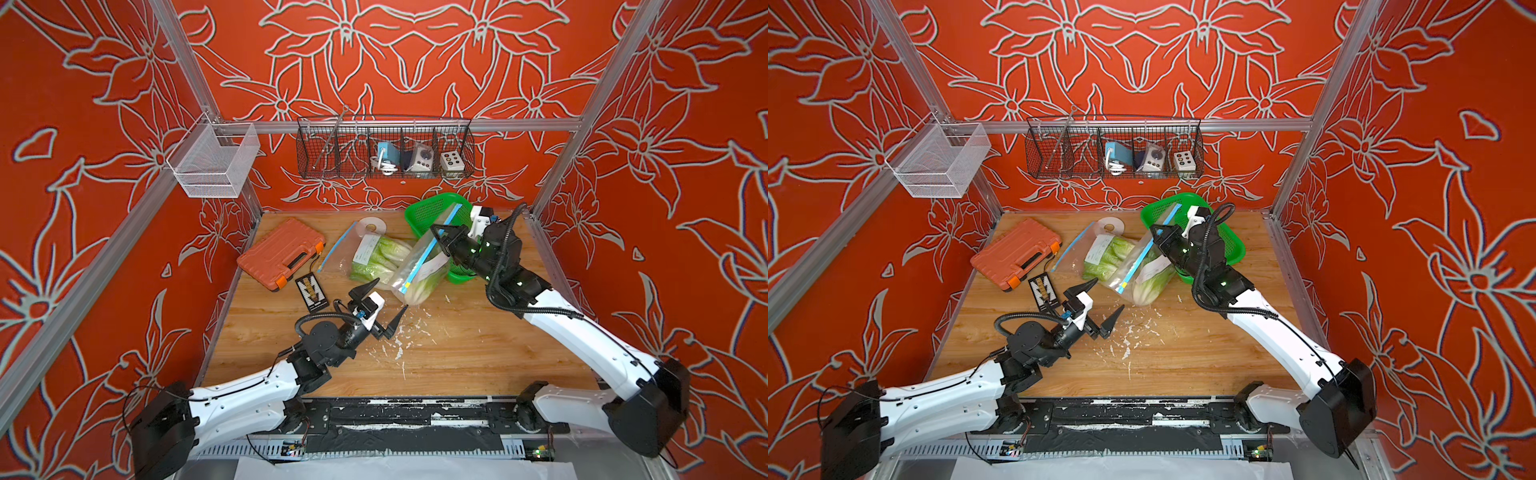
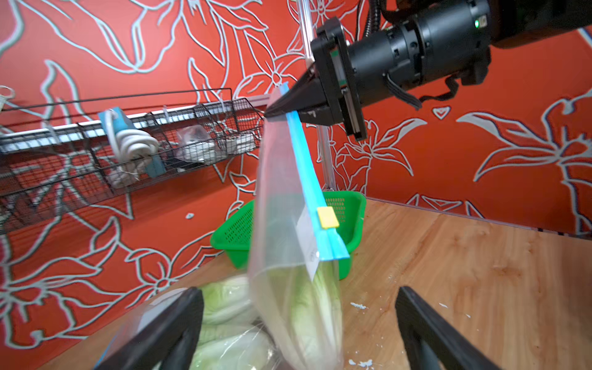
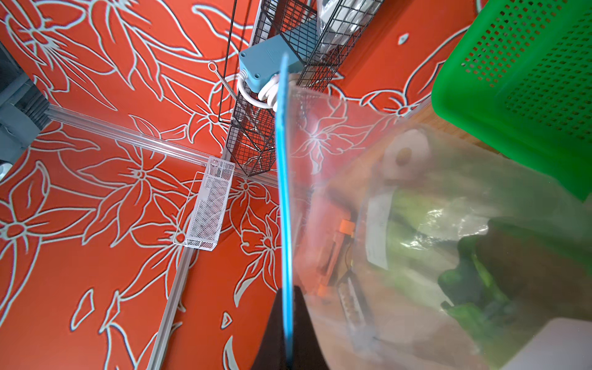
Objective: Open the zip-top bag and take out the chinese cabbages
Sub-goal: Adjust the zipper food storage bag at the center of the board.
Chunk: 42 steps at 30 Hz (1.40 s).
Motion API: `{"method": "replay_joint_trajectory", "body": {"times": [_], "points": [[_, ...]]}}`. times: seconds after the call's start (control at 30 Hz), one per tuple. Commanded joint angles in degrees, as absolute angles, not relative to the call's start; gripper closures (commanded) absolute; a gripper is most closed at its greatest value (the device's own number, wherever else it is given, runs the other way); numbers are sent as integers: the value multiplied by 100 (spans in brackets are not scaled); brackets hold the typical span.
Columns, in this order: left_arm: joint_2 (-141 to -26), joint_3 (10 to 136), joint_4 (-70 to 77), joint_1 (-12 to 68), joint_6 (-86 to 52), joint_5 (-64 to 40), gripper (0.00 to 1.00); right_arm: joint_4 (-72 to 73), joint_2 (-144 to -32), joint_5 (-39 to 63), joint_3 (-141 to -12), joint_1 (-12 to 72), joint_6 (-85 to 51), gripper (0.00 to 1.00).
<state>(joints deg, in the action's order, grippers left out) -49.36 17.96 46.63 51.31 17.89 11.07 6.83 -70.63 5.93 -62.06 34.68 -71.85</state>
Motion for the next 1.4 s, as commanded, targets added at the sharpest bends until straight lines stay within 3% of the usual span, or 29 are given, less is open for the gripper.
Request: {"method": "replay_joint_trajectory", "body": {"times": [0.0,0.27,0.5,0.6,0.77,1.2,1.27,1.37], "points": [[-4802,1787,4387,4900,2061,1090,8,870,-7066,492,-6143,3474,-7355,100],[-5615,2277,4705,4516,2628,629,14,888,-7101,570,-6141,3476,-7399,100],[-6665,2956,5158,4450,2606,231,31,848,-7102,570,-6080,3476,-7427,100],[-6794,3045,5231,4391,2476,102,49,805,-7068,537,-6056,3473,-7411,100],[-6677,2995,5171,4285,2183,-206,99,722,-7034,525,-6003,3472,-7372,100],[-5704,3175,3465,3577,1072,-2085,100,327,-6623,299,-5880,3879,-7314,100],[-5711,3241,3271,3423,1000,-2319,100,231,-6639,167,-5873,3885,-7181,92],[-5782,3243,3266,3217,830,-2617,100,315,-6653,-45,-5707,3885,-6966,68]]}}
